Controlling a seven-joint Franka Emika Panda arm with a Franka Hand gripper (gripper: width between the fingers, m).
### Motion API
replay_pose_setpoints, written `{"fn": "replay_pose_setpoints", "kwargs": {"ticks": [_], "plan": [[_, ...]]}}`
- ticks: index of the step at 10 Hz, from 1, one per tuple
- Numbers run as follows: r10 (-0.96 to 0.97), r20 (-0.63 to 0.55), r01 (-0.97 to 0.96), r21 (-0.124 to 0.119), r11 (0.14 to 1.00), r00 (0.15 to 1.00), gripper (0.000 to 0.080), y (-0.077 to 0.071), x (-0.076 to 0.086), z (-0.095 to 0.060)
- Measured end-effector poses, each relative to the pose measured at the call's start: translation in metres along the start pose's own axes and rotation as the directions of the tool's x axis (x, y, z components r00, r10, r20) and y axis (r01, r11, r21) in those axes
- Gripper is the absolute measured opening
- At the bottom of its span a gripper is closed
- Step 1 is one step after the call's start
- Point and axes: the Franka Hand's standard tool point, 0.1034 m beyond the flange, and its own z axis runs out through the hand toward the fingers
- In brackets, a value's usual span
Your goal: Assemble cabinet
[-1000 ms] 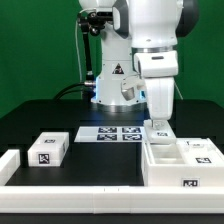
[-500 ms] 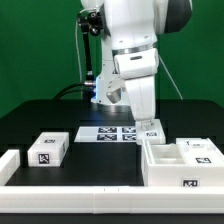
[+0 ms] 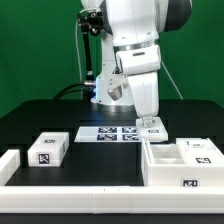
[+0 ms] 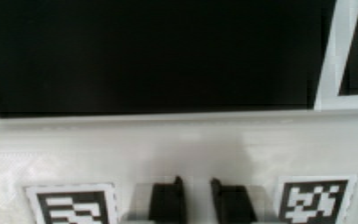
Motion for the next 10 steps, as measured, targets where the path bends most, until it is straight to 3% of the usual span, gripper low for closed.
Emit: {"fn": "replay_pose_setpoints", "kwargs": {"ticks": [5, 10], "plan": [[0.008, -0.003, -0.008, 0.005, 1.0, 1.0, 0.0062, 0.0, 0.001, 0.002], [0.026, -0.02, -0.026, -0.003, 1.0, 0.999, 0.0062, 0.015, 0.003, 0.005]]}}
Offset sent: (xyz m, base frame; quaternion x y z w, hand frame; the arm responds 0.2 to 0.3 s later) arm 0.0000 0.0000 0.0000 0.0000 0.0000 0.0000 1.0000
